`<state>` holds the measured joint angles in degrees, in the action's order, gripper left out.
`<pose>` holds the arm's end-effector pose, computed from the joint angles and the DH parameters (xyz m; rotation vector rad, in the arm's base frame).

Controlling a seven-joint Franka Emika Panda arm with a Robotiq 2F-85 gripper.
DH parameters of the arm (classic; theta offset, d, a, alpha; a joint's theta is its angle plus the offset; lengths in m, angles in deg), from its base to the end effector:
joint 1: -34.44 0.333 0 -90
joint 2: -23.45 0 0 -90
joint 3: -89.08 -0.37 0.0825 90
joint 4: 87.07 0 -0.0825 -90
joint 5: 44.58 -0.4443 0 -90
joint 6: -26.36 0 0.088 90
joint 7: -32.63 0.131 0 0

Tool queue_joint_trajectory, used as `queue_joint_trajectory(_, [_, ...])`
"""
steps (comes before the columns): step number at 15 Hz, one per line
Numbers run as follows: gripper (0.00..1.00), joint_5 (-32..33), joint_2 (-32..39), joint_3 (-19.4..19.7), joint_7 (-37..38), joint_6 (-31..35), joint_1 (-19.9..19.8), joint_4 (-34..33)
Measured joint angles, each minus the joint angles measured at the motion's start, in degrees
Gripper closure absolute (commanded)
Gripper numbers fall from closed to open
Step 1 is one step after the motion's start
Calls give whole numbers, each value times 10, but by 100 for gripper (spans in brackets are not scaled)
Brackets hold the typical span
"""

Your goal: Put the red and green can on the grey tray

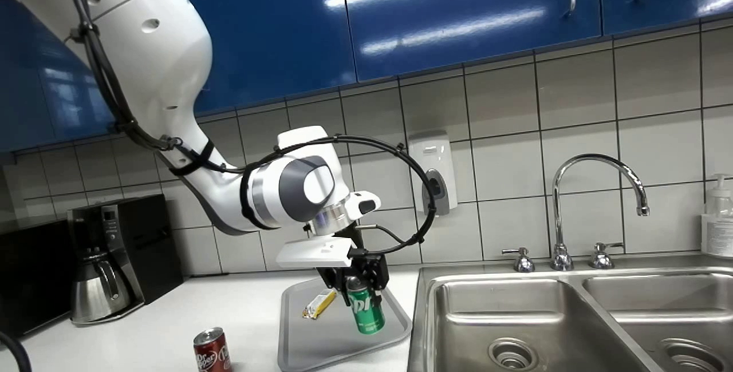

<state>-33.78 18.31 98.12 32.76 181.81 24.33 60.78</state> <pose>0.4724 -0.1581 0.2963 2.9962 -0.2622 0.3094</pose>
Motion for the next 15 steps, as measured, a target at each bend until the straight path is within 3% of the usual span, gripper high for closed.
queue_joint_trajectory(15, [61, -18, 114, -2, -1, 0, 20, -97])
